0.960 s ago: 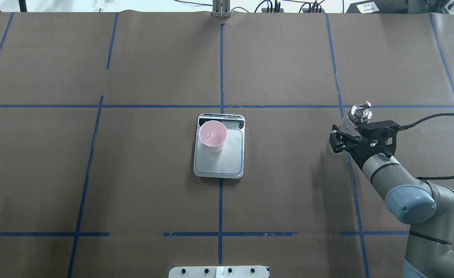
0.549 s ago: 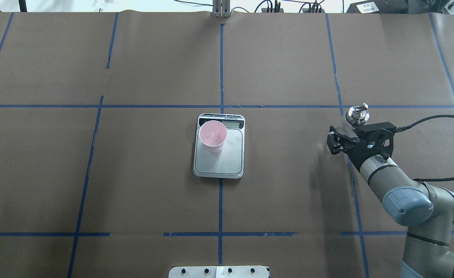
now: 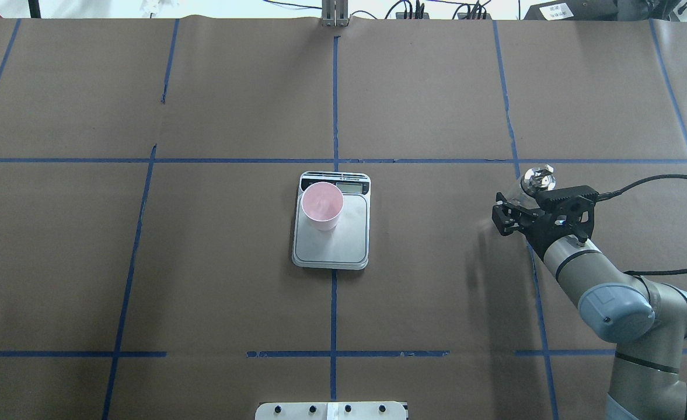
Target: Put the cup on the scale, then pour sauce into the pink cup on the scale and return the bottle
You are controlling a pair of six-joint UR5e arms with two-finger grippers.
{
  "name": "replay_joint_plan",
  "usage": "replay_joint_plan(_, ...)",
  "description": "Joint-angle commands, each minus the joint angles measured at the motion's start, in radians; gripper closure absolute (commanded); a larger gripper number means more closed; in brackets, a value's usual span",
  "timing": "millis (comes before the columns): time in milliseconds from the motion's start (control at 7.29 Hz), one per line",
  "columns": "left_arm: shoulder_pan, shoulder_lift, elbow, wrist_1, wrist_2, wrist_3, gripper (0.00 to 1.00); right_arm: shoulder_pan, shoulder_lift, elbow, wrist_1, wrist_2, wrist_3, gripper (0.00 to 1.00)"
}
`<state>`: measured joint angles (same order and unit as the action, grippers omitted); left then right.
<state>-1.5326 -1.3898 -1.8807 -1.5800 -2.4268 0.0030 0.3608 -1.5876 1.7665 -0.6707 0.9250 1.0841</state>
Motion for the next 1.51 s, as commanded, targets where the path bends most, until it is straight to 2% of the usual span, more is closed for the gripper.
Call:
replay_joint_plan(0,0.000,0.000,-0.001,0.000,0.000,0.000,0.00,0.000,0.000,0.001,0.000,0.000,0.000,0.01)
replay_joint_plan(823,0.000,-0.002,-0.008,-0.002,-0.002,0.000,0.00,-0.017,-0.024,0.004,0.025,0.000,0.000,0.00)
replay_joint_plan(1372,0.000,0.000,-0.008,0.000,0.000,0.000,0.00,-0.075,-0.045,0.005,0.039,-0.054,0.002,0.00)
